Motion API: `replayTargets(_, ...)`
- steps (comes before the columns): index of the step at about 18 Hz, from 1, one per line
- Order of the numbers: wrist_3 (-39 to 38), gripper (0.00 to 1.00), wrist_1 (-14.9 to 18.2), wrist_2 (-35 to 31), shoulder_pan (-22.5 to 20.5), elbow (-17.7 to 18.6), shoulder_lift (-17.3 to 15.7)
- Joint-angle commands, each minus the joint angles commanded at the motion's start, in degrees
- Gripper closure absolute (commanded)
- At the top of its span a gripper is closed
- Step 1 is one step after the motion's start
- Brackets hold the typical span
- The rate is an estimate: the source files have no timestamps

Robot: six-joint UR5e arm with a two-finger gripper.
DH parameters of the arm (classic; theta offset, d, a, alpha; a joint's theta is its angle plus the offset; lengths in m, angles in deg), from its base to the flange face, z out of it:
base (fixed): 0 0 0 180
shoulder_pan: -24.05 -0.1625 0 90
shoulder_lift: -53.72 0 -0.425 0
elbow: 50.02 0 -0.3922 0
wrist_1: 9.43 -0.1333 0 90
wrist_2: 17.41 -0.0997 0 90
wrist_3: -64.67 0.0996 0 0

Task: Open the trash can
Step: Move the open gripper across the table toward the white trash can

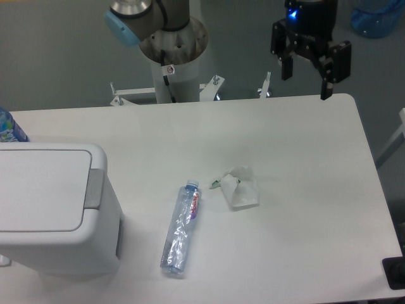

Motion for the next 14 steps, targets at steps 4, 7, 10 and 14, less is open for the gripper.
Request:
replayTargets(4, -0.09, 0.0, 0.0, -0.09, 0.18, 0.0, -0.09)
replayTargets(7, -3.24, 0.0, 0.0, 0.26, 0.35, 0.0, 0.09)
replayTargets(10, -9.73, 0.0, -0.09, 0.44, 1.84, 0.0, 0.35)
replayTargets(14, -21.77, 0.0, -3.33, 2.89, 5.97, 0.17, 1.31)
